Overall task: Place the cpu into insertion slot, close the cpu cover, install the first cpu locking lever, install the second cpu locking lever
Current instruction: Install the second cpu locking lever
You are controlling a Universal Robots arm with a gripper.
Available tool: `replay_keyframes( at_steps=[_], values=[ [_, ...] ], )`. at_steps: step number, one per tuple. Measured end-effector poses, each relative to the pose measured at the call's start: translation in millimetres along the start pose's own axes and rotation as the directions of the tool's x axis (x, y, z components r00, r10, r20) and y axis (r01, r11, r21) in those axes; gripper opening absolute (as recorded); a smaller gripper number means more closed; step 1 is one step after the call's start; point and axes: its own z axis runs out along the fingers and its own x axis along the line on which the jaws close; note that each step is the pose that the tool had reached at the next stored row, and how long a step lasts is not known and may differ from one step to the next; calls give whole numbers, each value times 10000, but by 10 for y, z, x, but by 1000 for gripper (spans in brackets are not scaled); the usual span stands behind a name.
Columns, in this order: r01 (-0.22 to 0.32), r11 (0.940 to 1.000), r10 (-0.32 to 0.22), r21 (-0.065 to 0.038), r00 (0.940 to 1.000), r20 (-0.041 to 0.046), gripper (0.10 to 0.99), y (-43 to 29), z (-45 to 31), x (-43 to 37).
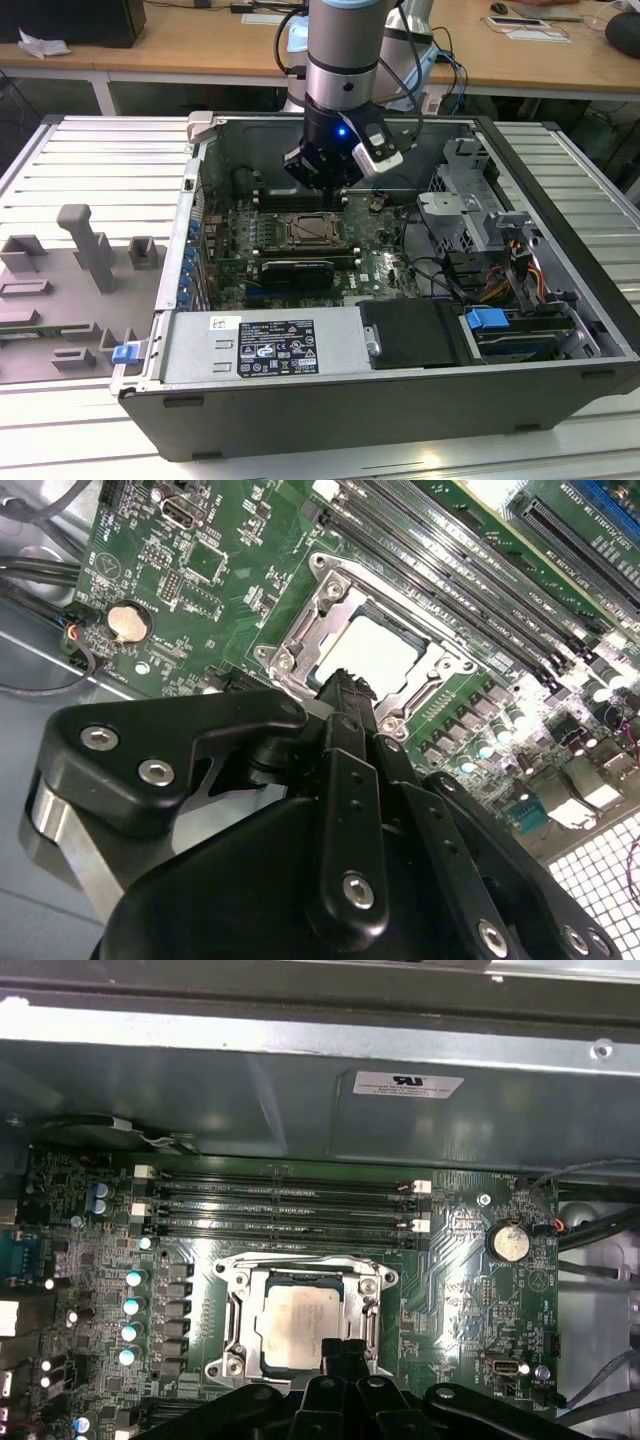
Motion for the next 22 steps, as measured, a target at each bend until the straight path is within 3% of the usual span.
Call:
replay_keyframes(
  at_steps=[22],
  values=[
    [-1,10000,1,0,10000,0,106,-93,-9,4]
  ],
)
